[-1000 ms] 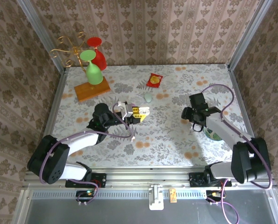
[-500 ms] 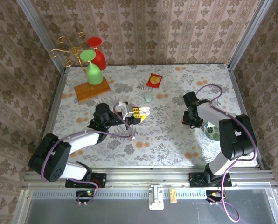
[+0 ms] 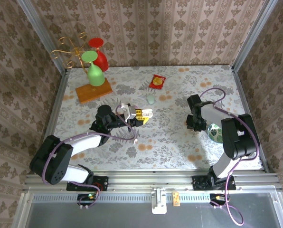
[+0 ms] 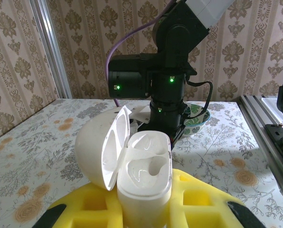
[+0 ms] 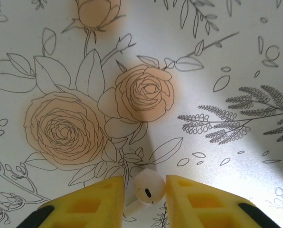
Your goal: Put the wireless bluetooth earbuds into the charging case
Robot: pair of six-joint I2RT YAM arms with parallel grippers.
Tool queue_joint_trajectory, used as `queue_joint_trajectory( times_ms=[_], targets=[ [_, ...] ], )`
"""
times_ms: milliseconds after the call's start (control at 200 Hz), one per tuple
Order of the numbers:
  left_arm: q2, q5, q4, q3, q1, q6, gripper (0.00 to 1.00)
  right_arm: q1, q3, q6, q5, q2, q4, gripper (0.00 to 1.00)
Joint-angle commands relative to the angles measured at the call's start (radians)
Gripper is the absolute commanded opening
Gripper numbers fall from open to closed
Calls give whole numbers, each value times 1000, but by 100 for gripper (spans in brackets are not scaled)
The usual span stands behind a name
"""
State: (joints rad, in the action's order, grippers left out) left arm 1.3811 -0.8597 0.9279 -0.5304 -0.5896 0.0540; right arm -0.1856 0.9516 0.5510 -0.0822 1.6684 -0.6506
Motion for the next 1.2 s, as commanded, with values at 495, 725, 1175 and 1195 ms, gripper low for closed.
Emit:
queue_joint_trajectory(
  times_ms=[495, 725, 1175, 1195],
  targets=[
    [-17, -3, 54, 3, 23, 7, 4, -175, 10, -158, 63, 20, 45, 22],
    [-74, 12, 18, 32, 63, 10, 4, -329, 90, -267, 74, 60, 19, 22],
    [-129, 30, -61, 47, 82, 45, 4, -327, 145, -166, 133, -23, 10, 57],
    [-129, 28, -61, 47, 82, 45, 4, -320, 152, -157, 144, -19, -4, 56]
  ],
)
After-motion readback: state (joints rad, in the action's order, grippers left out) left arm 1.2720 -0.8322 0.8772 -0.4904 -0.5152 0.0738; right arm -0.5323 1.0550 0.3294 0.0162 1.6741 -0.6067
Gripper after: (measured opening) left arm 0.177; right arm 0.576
